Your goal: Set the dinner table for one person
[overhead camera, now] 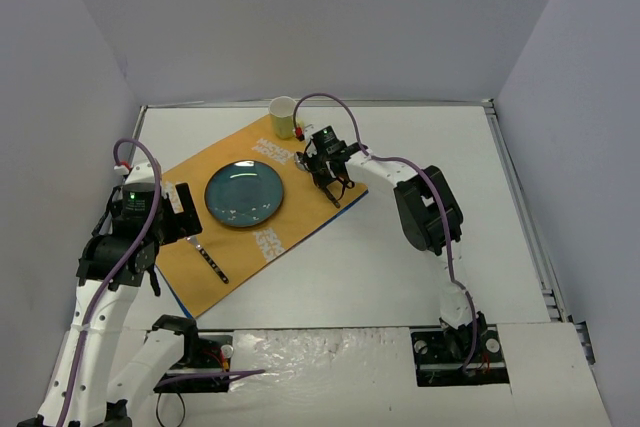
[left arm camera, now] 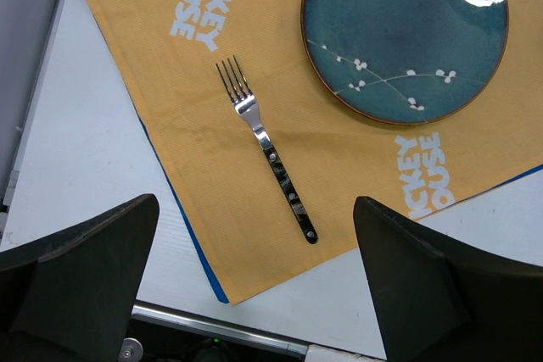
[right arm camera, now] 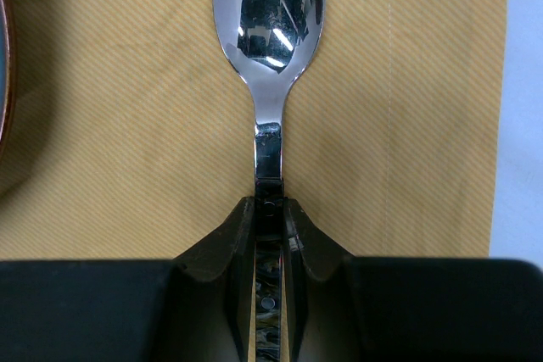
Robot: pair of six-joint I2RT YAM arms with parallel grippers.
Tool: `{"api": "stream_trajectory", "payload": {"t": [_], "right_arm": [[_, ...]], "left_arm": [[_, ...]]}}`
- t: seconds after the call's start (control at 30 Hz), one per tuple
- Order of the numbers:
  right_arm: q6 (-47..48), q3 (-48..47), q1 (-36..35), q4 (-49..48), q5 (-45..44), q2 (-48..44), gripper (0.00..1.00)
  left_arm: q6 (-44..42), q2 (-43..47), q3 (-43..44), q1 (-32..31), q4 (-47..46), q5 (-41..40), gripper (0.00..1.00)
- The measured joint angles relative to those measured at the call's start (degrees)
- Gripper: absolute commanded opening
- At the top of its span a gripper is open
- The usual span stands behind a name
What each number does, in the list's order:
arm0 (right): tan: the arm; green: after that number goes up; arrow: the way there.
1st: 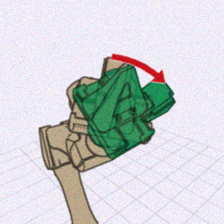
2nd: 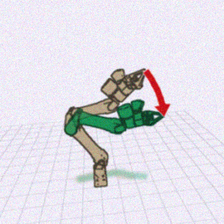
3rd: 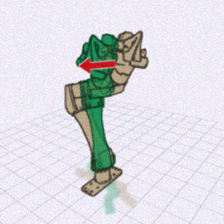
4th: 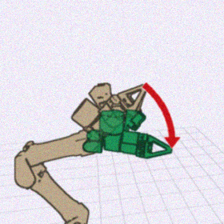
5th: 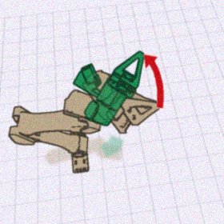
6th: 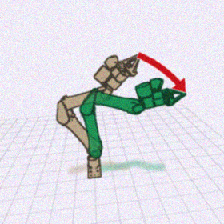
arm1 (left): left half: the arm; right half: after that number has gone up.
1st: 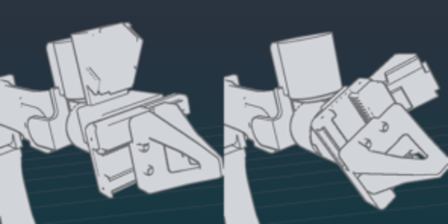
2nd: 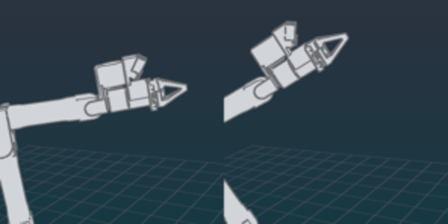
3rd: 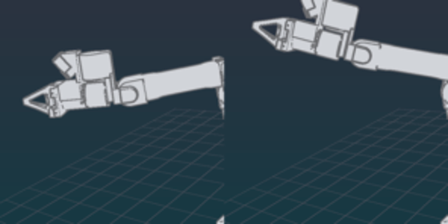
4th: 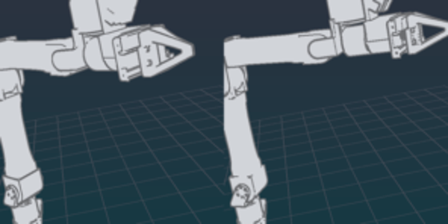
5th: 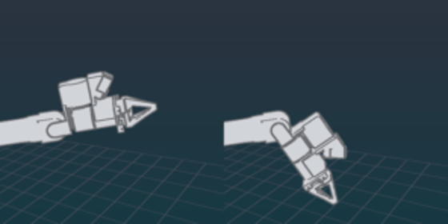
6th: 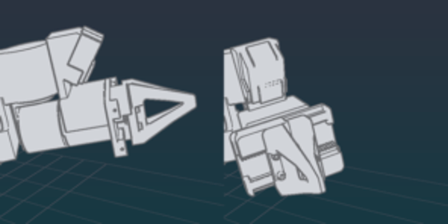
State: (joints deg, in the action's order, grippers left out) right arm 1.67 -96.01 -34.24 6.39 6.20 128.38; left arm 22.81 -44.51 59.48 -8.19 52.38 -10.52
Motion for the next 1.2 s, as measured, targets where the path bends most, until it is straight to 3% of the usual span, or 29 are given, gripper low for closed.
{"api": "stream_trajectory", "payload": {"t": [0.3,0.4,0.57,0.8,1.07,1.2], "right_arm": [[-0.02,-0.68,0.00,-0.85,0.00,0.83,0.00],[-0.02,-0.70,0.00,-1.01,0.00,0.85,0.04],[-0.24,-0.72,0.00,-1.01,0.02,0.85,0.22],[-0.41,-0.72,0.00,-1.03,0.09,0.85,0.64],[-1.76,-0.58,0.14,-0.79,-1.62,-3.40,0.97],[-3.21,1.43,0.64,-1.63,-5.68,-12.40,1.00]], "left_arm": [[0.00,0.00,0.00,0.00,0.00,0.00,0.97],[0.00,0.00,0.00,0.00,0.00,0.00,0.97],[0.00,0.02,0.00,0.00,0.00,0.00,0.97],[0.00,0.25,0.00,0.00,0.01,-0.02,0.97],[0.00,0.93,0.95,0.00,1.00,-0.02,0.97],[-0.04,1.93,2.02,0.00,1.80,-0.02,0.97]]}}
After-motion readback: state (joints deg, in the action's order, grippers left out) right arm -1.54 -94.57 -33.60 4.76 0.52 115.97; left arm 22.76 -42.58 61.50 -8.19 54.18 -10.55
